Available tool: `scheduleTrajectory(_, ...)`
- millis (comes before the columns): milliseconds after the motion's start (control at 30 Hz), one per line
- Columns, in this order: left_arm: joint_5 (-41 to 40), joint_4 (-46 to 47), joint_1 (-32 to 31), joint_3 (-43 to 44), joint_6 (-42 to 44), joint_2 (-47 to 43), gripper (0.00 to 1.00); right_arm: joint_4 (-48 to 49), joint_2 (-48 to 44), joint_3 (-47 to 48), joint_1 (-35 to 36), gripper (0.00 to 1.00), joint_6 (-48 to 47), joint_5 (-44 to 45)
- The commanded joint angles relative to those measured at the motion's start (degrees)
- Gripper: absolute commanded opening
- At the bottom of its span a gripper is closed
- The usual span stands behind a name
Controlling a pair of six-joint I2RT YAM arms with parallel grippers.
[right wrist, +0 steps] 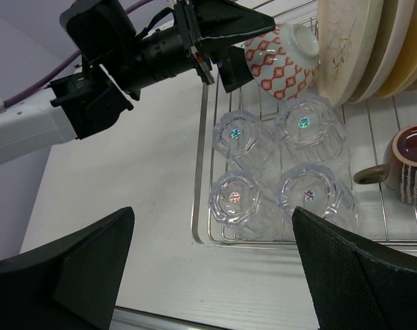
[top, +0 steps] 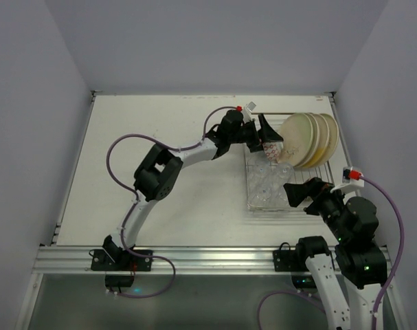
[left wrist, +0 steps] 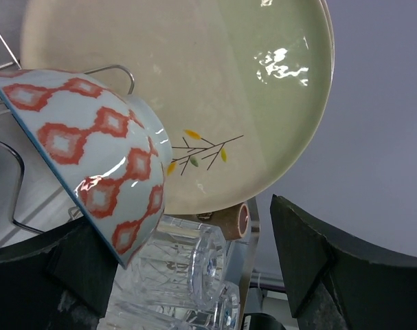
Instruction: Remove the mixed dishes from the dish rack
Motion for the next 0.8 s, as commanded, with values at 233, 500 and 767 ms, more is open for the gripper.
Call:
scheduleTrajectory(233,4.6,11.7,0.2,0.7,-6.3,2.6,0.75,2.0,-0.6,-0.9,-0.2,0.99,-1.1,-2.1)
scheduleTrajectory(500,5.9,18.1,0.4,0.7,-7.8,1.6,0.59,2.4,-0.2,-1.1,-0.2,0.99,-1.6,-3.3)
scheduleTrajectory(767,7.2,19.1,1.1,1.9,-8.5,1.2,0.46,2.5,-0.1,-1.1,-0.2,0.99,-1.8,-3.6)
